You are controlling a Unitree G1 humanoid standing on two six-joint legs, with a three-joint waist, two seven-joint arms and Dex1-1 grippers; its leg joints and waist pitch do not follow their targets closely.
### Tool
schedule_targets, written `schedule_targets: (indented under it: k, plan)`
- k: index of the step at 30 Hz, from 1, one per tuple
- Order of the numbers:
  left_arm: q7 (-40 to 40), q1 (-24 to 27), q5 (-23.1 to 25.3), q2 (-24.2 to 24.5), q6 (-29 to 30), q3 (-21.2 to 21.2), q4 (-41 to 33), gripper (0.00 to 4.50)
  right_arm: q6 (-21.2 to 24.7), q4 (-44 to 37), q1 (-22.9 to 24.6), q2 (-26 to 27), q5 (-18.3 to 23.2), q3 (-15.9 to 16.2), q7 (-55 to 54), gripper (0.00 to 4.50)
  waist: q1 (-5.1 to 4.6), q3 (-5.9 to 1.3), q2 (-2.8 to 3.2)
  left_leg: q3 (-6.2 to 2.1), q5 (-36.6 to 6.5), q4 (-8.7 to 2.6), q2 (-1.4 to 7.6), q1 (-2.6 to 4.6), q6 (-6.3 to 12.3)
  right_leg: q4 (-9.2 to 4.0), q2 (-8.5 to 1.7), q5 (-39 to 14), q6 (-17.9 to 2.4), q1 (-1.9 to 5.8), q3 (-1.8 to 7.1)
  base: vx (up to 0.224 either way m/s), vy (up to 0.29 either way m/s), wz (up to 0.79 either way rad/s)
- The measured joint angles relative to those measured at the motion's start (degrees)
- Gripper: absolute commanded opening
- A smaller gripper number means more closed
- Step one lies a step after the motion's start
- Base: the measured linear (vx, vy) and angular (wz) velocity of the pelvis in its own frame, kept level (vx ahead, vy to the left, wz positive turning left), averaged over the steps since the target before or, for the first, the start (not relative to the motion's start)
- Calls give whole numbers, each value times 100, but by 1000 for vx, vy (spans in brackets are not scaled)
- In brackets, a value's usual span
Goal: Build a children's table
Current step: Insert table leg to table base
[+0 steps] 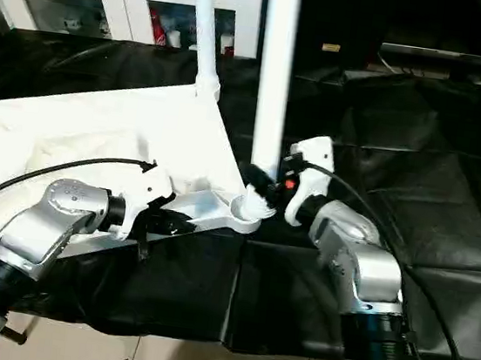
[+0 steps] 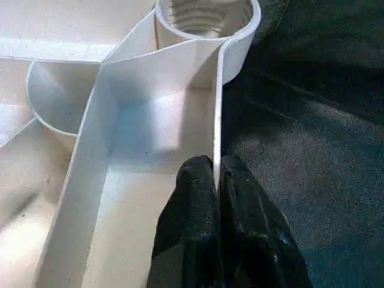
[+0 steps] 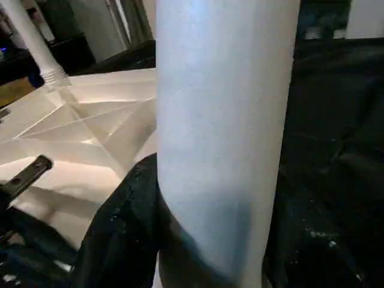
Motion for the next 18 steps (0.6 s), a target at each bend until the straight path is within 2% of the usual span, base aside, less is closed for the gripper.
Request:
schedule_targets:
  k: [6,10,18]
  plan:
    - [-45,-5,-2,13,-186,-13,102,0,-119,227,-142,3,-89,146,75,188,2,-5,1,0,1,3,1,2,0,6,0,0,-1,0,-1,0,0,0]
    - [-62,-7,-7,-22,-358,-9,242,0,-312,498,-198,96,-169,202,106,188,6,-34,22,0,0,3,0,3,0,7,-1,0,-1,2,0,0,0,0]
    - [-70,20,-25,-68,-462,-6,274,0,-498,876,-356,161,-264,242,177,188,10,-40,25,1,2,25,3,9,-1,37,-2,-1,1,0,4,0,0,0]
